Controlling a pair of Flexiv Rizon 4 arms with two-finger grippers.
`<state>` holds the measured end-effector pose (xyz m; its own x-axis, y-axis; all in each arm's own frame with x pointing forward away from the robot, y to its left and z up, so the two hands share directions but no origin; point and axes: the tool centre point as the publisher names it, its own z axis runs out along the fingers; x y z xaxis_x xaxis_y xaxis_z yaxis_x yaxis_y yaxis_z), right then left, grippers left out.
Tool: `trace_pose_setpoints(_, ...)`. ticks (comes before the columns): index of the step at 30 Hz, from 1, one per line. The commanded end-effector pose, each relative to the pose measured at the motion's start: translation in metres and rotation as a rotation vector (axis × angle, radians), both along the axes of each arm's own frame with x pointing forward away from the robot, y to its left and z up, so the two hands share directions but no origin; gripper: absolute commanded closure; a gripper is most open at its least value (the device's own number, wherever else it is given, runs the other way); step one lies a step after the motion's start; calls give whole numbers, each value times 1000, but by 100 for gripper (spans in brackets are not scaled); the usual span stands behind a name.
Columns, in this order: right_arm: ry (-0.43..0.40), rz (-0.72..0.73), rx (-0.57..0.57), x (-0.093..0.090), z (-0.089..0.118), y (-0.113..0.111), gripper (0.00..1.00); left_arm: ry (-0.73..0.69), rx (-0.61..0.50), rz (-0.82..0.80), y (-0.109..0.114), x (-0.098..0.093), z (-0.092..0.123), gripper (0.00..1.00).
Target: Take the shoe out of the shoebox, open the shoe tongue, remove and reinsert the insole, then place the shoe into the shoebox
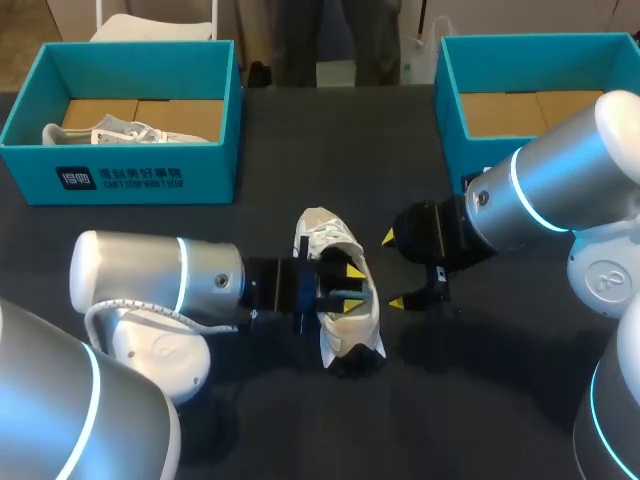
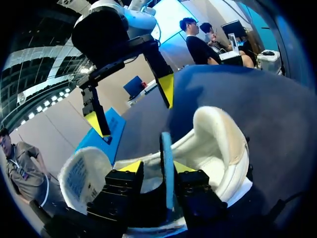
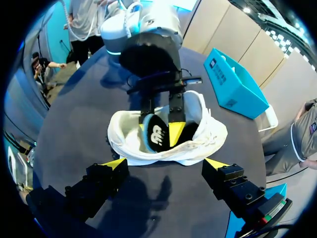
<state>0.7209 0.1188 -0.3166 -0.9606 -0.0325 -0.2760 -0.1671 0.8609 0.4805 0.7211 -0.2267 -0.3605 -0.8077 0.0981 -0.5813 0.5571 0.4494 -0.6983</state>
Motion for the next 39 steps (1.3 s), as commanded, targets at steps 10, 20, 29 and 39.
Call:
trace_pose_setpoints(10, -2, -2, 0, 0, -2, 2, 0, 4, -21, -18, 13, -9, 20, 62)
trace_pose_setpoints(20, -2, -2, 0, 0, -2, 2, 0, 26, -15, -13, 8, -13, 7, 100)
trace_pose_setpoints(29, -2, -2, 0, 0, -2, 2, 0, 29, -13, 8, 6, -12, -6, 100)
trace_pose_setpoints(39, -2, -2, 0, 0, -2, 2, 0, 46, -21, 10, 5, -15, 4, 70)
